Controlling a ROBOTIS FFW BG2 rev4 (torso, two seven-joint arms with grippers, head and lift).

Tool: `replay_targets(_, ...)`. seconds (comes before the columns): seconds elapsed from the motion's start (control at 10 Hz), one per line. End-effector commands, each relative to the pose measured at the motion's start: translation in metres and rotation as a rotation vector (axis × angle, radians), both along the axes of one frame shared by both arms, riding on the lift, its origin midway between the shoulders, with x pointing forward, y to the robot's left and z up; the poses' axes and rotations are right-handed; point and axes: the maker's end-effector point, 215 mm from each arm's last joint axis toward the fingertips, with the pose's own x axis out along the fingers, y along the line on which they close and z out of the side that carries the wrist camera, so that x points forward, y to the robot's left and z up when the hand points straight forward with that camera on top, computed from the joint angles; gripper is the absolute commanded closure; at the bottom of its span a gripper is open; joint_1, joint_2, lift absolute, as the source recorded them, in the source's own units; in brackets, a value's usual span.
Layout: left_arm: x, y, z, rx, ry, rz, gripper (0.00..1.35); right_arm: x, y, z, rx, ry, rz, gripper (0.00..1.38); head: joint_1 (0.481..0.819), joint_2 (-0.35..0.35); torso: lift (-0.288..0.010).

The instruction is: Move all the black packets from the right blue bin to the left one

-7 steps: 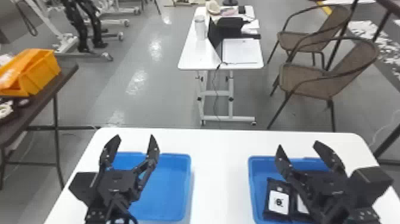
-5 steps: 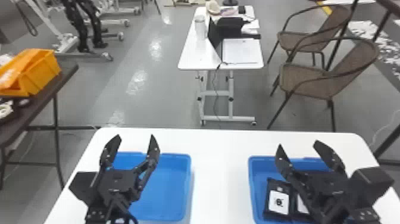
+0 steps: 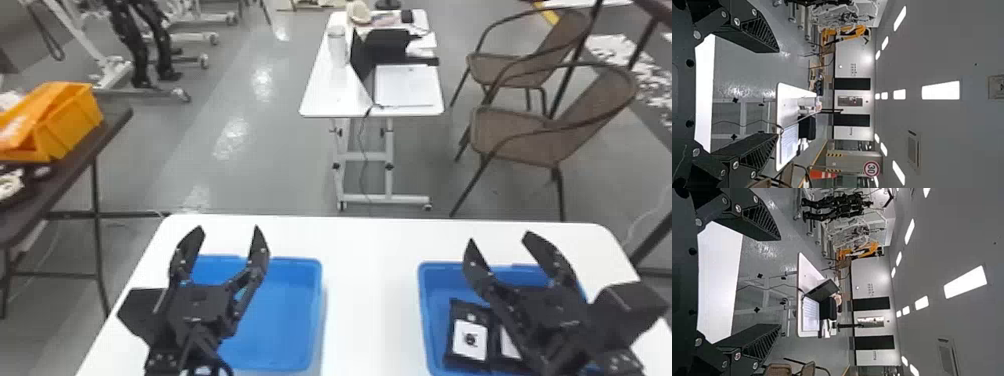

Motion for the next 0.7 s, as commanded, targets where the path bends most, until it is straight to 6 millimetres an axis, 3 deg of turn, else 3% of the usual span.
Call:
replay_targets(0.0,0.0,0.0,0.0,-0.001,0.0,0.0,0.28,-0.003,-0.01,-0.021,0.019,0.074,-0.04,0.26,0.695,0.111,0.0)
replay_targets(0.2,0.0,0.0,-0.001,-0.003,0.003,0.0,0.28,-0.021,-0.039,-0.082,0.03,0.276,-0.137,0.26,0.695,0.089,0.0)
replay_targets(0.5,0.0,0.0,-0.002,-0.006,0.005,0.001,0.28,-0.046,-0.075,-0.147,-0.045,0.469,-0.21,0.25,0.695,0.047,0.0)
replay_targets(0.6,-0.001,0.0,-0.003,-0.007,0.008,0.001,0.28,-0.049,-0.078,-0.167,-0.036,0.524,-0.185,0.25,0.695,0.033,0.0)
